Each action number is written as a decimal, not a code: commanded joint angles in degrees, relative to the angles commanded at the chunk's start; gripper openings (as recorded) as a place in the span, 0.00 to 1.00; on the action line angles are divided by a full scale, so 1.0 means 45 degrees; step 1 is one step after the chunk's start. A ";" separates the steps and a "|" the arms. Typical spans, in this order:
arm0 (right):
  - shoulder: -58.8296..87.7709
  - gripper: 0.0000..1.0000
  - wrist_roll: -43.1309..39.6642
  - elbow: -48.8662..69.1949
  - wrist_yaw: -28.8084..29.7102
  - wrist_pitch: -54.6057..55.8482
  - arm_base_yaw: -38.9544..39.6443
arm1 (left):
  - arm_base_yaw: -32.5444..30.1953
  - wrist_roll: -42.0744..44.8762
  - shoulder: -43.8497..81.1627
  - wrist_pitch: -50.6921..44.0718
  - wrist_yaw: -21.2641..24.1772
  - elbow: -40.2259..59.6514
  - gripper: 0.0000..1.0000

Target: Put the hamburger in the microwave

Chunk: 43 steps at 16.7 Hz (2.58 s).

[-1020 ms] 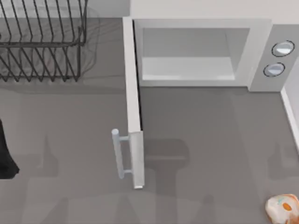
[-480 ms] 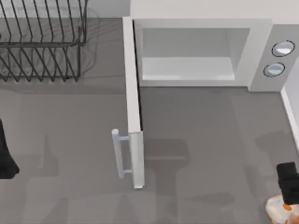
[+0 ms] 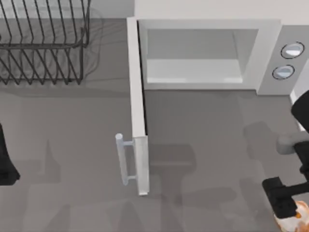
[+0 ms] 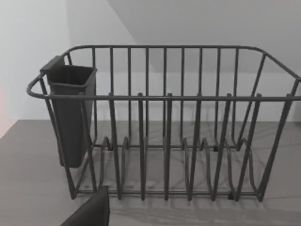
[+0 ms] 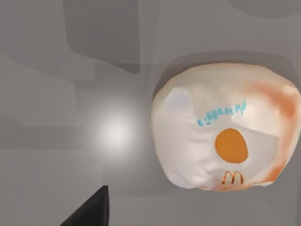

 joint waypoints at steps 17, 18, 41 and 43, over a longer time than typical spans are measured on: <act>0.2566 1.00 0.0082 -0.2433 0.0001 0.4943 0.0054 | 0.0000 0.0000 0.0000 0.0000 0.0000 0.0000 1.00; 0.2590 1.00 0.0084 -0.2453 0.0001 0.4979 0.0056 | 0.0000 0.0000 0.0000 0.0000 0.0000 0.0000 1.00; 0.2590 0.00 0.0084 -0.2453 0.0001 0.4979 0.0056 | 0.0000 0.0000 0.0000 0.0000 0.0000 0.0000 1.00; 0.1625 0.00 0.0106 -0.1944 0.0078 0.3922 0.0064 | 0.0000 0.0000 0.0000 0.0000 0.0000 0.0000 1.00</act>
